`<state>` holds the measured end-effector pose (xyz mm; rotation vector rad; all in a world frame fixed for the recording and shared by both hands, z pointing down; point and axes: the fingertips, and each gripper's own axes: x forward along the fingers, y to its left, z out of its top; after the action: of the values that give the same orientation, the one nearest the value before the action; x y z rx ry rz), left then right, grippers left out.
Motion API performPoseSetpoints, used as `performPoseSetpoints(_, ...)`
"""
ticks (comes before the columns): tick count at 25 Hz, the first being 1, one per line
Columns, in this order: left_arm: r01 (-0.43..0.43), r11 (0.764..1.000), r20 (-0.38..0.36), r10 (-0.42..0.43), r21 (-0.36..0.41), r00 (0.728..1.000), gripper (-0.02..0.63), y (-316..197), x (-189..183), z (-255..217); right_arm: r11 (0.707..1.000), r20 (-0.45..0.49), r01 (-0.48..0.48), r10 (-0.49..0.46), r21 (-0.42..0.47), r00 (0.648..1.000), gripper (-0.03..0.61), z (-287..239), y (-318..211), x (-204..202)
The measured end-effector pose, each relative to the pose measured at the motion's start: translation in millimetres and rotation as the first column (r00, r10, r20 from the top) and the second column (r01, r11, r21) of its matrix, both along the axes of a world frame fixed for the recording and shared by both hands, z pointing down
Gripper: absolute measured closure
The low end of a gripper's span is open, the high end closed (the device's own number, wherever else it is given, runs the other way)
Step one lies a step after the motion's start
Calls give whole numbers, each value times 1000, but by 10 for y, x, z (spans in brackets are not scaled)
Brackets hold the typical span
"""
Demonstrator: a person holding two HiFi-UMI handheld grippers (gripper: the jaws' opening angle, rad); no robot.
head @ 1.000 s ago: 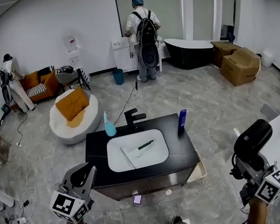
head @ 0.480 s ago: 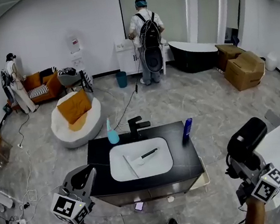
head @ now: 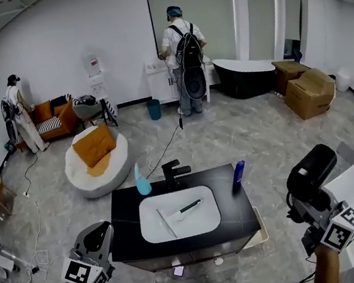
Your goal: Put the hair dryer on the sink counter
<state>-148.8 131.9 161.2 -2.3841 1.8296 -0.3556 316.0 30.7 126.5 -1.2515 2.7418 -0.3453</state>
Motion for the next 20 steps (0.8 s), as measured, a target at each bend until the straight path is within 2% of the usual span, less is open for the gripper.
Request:
performPoseSetpoints(5,-51,999,-28,50,-8,998,594,-261,-390,66,998,-8,-67,67,-7,998,322,-50,-34,-243)
performPoseSetpoints(9,-136,991,5,136,-12,991,594,-445,-710,-59,990,8,-136,136,-26,991,322,-62,0,-540)
performPoseSetpoints(15,-179,984,11,179,-24,984,594,-609,-1323,-60,982,60,-183,185,-37,981,322,-126,42,-1069)
performPoseSetpoints(20,-229,972,-16,229,-49,973,595,-844,-1538,111,969,-16,-236,235,-76,972,322,39,-81,-1208)
